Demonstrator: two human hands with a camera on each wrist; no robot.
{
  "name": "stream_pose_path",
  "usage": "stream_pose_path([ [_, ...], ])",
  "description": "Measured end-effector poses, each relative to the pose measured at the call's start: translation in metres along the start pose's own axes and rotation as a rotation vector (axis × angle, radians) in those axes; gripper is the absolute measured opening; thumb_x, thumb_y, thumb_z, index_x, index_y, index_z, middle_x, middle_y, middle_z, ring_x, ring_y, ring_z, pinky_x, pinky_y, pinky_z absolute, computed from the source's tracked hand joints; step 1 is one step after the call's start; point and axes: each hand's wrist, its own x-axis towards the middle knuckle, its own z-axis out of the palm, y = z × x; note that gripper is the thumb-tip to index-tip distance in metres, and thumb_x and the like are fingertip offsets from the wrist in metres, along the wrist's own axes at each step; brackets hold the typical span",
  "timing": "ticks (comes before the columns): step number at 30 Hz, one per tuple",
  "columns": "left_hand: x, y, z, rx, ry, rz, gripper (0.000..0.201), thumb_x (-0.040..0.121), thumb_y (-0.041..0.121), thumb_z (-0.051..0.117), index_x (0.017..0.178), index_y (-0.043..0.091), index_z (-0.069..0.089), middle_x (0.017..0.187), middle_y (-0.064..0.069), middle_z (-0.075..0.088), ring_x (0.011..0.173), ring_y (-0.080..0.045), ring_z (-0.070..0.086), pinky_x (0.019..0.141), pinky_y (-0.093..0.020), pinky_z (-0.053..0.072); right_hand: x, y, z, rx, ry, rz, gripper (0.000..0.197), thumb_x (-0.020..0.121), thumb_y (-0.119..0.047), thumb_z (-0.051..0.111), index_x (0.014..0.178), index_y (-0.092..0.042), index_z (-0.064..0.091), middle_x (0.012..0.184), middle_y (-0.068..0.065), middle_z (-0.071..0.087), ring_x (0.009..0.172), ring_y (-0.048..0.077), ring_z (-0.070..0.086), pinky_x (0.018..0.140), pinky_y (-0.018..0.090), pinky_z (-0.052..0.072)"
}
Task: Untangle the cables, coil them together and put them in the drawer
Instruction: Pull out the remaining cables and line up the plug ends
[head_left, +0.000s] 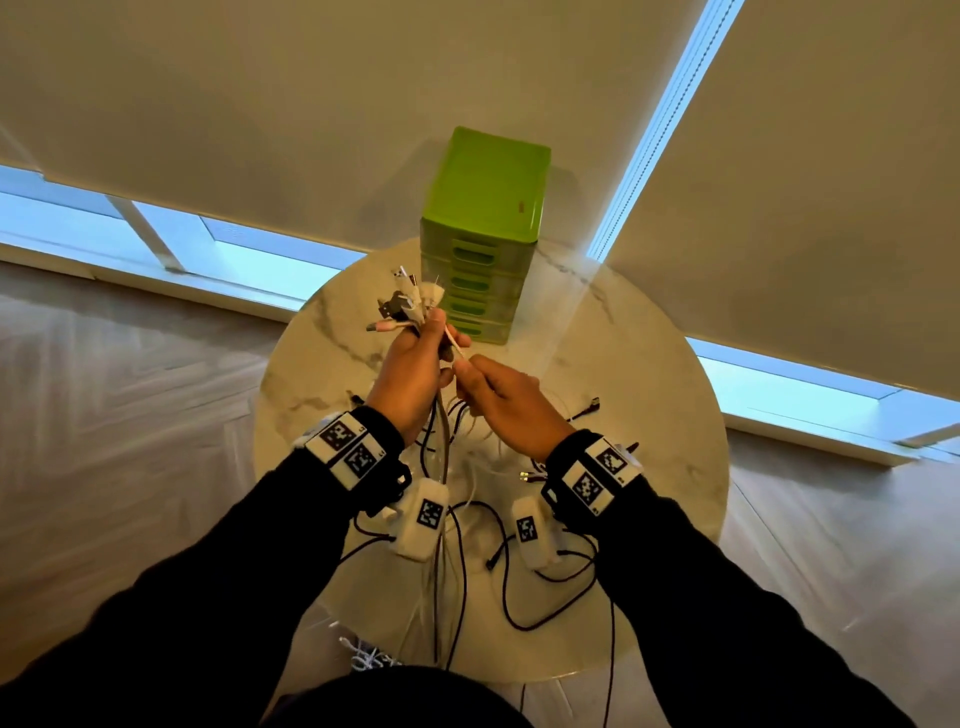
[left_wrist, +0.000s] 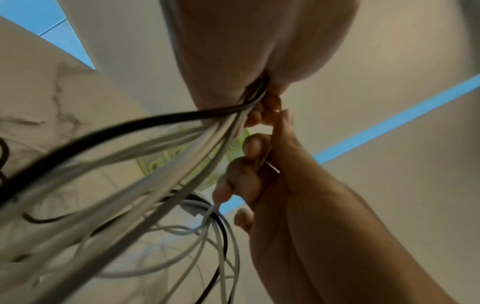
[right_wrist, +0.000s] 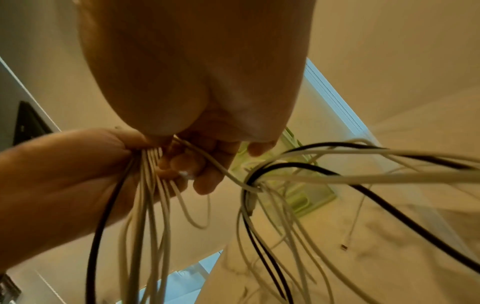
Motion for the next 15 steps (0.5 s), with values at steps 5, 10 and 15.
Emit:
stream_pose_path([
  [5,-0.001,0.005,0.001,-0.141,0.045,0.068,0.037,0.109,0.038,0.035,0.082,0.017,0.049,0.064,0.007,0.055,0.073,-0.014,0.066,0.079,-0.036,0.052,-0.006,0.037,0.014,-0.177,-0.151,0.091,0.039,0.103,-0.051,0.041,0.081,-0.022,0.052,0.075,-0.005,0.064,0.073,0.011,0.060,0.079,0.038,0.047],
  [10,0.001,0.032,-0.017,-0.337,-0.010,0.131,0.038,0.109,0.039,0.037,0.076,0.021,0.045,0.061,0.007,0.040,0.047,-0.008,0.039,0.052,-0.028,0.040,-0.010,0.077,0.005,-0.449,-0.173,0.210,0.039,0.102,-0.060,0.031,0.075,-0.033,0.042,0.080,-0.010,0.055,0.085,0.015,0.054,0.087,0.044,0.030],
  [15,0.010,0.061,-0.042,-0.304,0.014,0.240,0.039,0.109,0.040,0.035,0.076,0.023,0.043,0.059,0.009,0.037,0.046,-0.006,0.027,0.049,-0.023,0.024,-0.015,0.112,-0.017,-0.329,-0.184,0.285,0.038,0.100,-0.062,0.035,0.076,-0.040,0.055,0.081,-0.019,0.060,0.083,0.003,0.056,0.093,0.043,0.034],
])
